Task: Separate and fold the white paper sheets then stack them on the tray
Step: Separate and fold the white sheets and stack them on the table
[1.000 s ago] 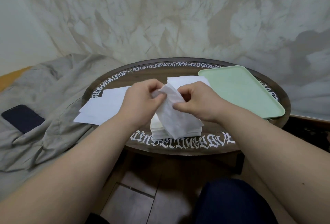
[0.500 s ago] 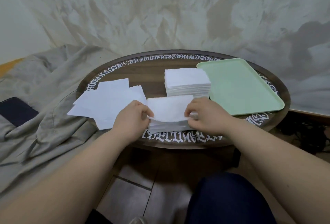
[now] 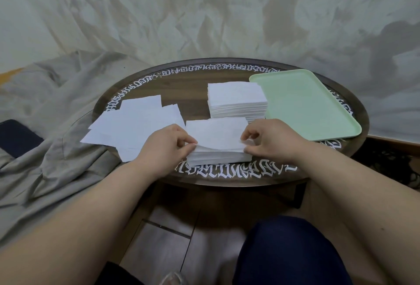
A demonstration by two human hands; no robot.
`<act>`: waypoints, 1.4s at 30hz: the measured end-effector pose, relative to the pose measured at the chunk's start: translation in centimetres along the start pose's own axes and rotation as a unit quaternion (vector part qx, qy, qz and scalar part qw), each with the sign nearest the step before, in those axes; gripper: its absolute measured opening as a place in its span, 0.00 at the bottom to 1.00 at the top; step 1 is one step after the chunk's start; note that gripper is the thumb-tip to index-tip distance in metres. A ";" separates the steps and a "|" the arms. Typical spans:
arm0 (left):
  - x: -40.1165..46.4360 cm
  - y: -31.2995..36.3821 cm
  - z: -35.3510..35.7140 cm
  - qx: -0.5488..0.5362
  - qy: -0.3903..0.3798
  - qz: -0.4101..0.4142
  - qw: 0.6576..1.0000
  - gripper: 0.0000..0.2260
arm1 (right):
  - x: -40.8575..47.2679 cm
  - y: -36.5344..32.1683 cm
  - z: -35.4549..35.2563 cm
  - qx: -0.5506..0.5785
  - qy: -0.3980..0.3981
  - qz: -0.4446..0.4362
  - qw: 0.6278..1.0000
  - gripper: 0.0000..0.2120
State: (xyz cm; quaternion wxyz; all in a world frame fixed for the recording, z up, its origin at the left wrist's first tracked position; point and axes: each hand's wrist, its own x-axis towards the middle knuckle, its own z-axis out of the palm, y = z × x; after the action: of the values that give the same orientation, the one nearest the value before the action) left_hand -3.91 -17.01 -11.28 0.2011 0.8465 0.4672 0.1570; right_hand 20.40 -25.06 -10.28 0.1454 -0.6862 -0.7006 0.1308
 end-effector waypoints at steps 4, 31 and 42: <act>0.3 -0.1 -0.1 -0.016 0.026 0.004 1.000 0.06 | -0.1 0.0 -0.2 -0.023 -0.011 -0.007 1.000 0.13; -0.9 0.0 0.7 0.052 0.035 0.034 0.997 0.11 | -1.1 0.8 0.9 -0.018 0.077 -0.071 0.994 0.05; -0.1 0.4 0.5 0.069 0.047 0.043 0.996 0.07 | -0.9 0.0 -0.2 0.070 0.083 0.012 0.994 0.04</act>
State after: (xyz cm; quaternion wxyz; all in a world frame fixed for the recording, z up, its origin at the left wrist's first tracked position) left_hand -3.50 -17.39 -11.54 0.1128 0.8695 0.4490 0.1723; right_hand 20.52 -25.97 -10.13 0.2492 -0.6912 -0.6669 0.1238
